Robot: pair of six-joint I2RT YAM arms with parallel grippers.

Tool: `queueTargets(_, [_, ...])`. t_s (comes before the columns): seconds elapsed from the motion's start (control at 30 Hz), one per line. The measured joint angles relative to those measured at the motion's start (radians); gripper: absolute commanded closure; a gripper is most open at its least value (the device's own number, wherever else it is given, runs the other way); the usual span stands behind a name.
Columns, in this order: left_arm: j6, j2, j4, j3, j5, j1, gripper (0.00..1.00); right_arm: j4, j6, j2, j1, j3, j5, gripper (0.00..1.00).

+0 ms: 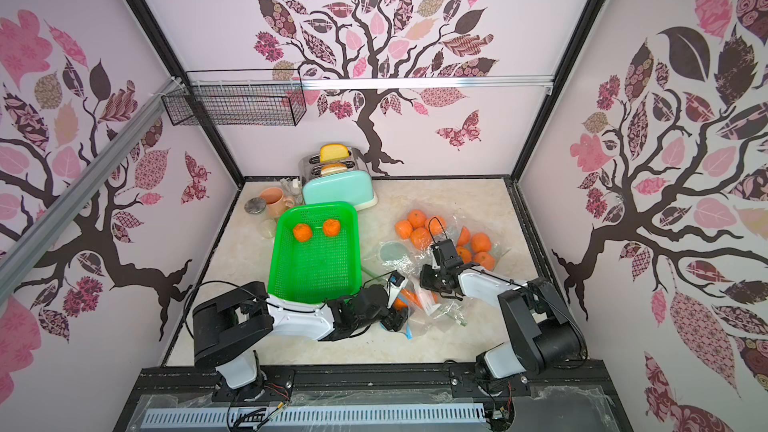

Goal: Open the zip-top bag and take out the orange
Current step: Pick up the orange from the zipper food storage bag.

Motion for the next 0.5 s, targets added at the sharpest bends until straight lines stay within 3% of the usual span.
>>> queueTargets(0.3, [0.001,-0.037,-0.012,-0.034,0.024,-0.001,0.55,0.071,0.032,-0.040,0.000,-0.060,0.016,0.79])
queueTargets(0.5, [-0.041,-0.168,-0.090,-0.098,0.070,-0.002,0.62,0.229,0.096,-0.088,0.000,-0.164,0.013,0.79])
